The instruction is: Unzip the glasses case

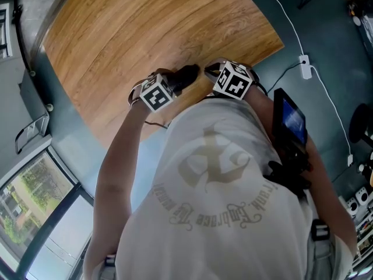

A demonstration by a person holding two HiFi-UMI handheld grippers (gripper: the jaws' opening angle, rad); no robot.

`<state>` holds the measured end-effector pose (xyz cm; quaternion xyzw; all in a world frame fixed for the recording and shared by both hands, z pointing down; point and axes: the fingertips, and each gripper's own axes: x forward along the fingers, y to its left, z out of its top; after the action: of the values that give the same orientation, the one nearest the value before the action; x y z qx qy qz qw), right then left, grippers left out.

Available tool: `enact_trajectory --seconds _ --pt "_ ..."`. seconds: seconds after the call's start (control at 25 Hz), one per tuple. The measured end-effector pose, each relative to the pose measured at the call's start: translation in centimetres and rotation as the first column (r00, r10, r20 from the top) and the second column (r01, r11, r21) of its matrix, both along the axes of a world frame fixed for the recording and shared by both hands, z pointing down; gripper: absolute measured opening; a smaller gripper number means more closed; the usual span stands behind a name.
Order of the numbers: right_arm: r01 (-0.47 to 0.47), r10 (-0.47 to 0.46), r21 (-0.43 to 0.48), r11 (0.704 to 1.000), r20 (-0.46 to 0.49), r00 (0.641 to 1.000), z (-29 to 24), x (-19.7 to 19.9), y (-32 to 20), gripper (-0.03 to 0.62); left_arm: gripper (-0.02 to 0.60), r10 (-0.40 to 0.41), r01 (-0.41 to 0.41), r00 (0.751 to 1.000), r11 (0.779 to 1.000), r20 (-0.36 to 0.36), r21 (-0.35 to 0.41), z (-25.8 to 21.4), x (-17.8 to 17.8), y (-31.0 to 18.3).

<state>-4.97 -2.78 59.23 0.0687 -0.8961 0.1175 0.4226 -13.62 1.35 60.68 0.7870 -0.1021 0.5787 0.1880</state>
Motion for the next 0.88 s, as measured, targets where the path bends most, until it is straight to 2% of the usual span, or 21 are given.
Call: enact_trajectory --seconds 0.08,0.16,0.32,0.52,0.68,0.88 --pt "-0.029 0.029 -0.002 1.000 -0.010 1.000 0.1 0.8 -0.4 0.015 0.307 -0.093 0.093 0.996 0.996 -0.009 0.014 0.3 -0.6 -1.8" --pt "-0.050 0.050 -0.006 0.999 -0.019 0.999 0.2 1.4 -0.5 0.015 0.308 -0.138 0.138 0.990 0.990 -0.017 0.025 0.3 -0.8 -3.3" --pt "-0.080 0.080 -0.006 0.997 -0.046 0.996 0.3 2.6 -0.5 0.015 0.309 -0.099 0.101 0.994 0.994 -0.048 0.047 0.3 0.3 -5.9" --pt "-0.118 0.117 -0.008 0.993 -0.064 0.991 -0.1 3.0 -0.5 0.015 0.310 -0.086 0.087 0.995 0.996 -0.043 0.014 0.9 0.3 -7.4" --pt "-0.171 0.170 -0.006 0.985 -0.060 0.984 -0.7 3.8 -0.4 0.015 0.323 -0.137 0.138 0.989 0.990 -0.050 0.024 0.4 -0.2 -8.3" --pt "-0.213 0.213 -0.004 0.977 -0.068 0.975 -1.6 5.3 0.7 0.015 0.351 -0.201 0.206 0.978 0.974 -0.061 0.089 -1.4 -0.2 -8.7"
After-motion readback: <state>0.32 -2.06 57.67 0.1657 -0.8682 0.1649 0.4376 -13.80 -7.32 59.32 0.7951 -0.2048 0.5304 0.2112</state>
